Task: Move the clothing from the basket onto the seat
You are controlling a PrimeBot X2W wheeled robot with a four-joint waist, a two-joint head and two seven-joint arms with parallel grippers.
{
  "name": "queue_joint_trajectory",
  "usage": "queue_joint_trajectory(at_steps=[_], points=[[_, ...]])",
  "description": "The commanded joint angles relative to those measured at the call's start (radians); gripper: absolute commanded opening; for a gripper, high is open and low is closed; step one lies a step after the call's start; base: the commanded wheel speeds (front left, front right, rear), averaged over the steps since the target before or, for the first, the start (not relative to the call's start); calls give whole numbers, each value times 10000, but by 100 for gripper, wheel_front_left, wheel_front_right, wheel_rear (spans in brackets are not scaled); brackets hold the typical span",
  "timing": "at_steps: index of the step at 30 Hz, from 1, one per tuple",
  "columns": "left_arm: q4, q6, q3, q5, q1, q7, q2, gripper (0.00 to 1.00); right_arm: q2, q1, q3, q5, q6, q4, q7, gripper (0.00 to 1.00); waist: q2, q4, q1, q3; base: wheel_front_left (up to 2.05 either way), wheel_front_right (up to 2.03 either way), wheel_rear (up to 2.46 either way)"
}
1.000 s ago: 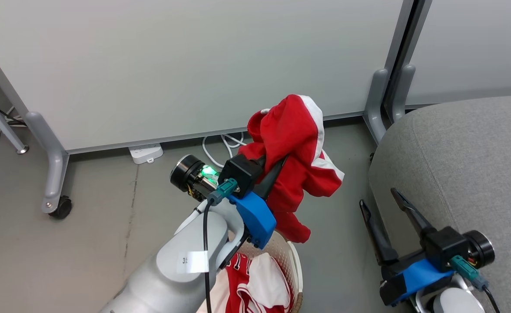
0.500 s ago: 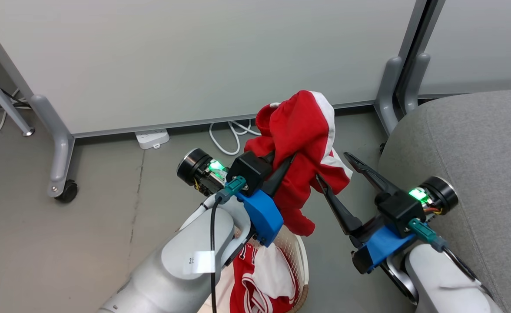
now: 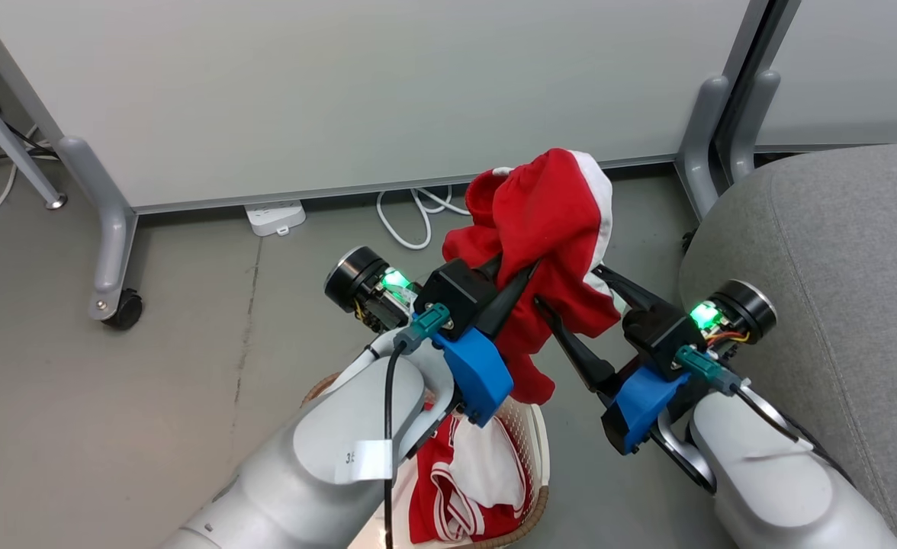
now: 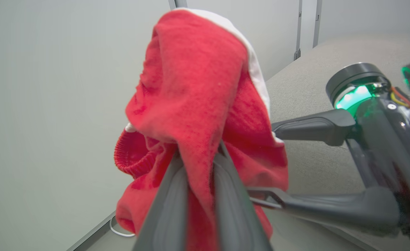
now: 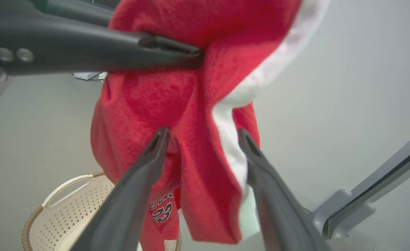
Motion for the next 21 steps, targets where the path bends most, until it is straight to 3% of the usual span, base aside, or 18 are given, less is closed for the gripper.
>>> queue_joint_trajectory(at_steps=[1,3,4,5,6,21], points=[[-49,23,-60,-72,-147,-51,-4,0,48,-211,85,51,1,140,-33,100,0,-18,-1,35,0,0,0],[-67,48,-104,-89,-153,-51,-4,0,128,-345,259,172,1,349,-31,100,0,-27,-1,65,0,0,0],[-71,56,-114,-94,-173,-51,-4,0,153,-437,332,203,1,422,-31,36,0,-32,-1,77,0,0,0],[-75,66,-126,-113,-192,-51,-4,0,163,-535,404,246,1,444,-33,15,0,-34,-1,88,0,0,0],[-74,75,-139,-135,-208,-51,-4,0,168,-593,453,323,1,475,-33,0,0,-35,-1,97,0,0,0],[4,106,-272,-263,-283,-51,-4,0,69,-740,726,650,1,596,-33,0,0,-46,-1,66,0,0,0]])
